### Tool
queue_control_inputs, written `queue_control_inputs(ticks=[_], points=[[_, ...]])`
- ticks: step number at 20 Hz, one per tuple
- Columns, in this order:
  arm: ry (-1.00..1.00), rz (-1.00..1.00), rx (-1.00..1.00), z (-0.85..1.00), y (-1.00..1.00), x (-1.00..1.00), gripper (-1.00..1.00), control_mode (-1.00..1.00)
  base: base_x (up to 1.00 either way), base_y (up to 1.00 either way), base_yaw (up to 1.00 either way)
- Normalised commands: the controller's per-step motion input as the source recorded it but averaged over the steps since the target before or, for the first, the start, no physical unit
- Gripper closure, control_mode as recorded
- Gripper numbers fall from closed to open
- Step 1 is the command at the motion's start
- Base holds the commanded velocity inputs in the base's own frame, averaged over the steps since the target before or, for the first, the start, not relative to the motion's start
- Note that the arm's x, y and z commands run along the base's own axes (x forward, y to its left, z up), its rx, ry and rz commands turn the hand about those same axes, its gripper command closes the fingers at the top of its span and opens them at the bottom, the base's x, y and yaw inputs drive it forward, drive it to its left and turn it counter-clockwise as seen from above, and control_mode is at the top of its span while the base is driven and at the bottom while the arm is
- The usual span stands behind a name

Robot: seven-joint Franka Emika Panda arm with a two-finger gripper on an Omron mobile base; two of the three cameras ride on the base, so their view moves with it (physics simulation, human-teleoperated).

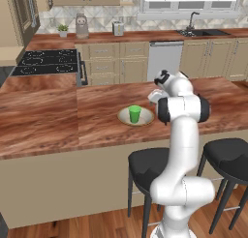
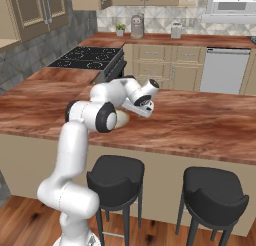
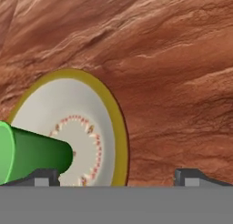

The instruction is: Place the cup inside the bowl on the dining table and move the bowl to any counter.

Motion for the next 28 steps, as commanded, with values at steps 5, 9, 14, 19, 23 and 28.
queue_control_inputs(ticks=[5,9,14,19,23,28], points=[[0.00,0.00,0.00,-0.21,0.00,0.25,-1.00,-1.00,0.00,0.00,0.00],[0.00,0.00,0.00,-0.27,0.00,0.08,-1.00,-1.00,0.00,0.00,0.00],[0.00,0.00,0.00,-0.16,0.04,0.01,-1.00,-1.00,0.00,0.00,0.00],[0.00,0.00,0.03,-0.01,0.22,0.00,-1.00,-1.00,0.00,0.00,0.00],[0.01,0.00,0.01,-0.07,0.24,0.00,-1.00,-1.00,0.00,0.00,0.00],[0.01,0.00,0.00,-0.16,0.07,0.00,-1.00,-1.00,0.00,0.00,0.00]])
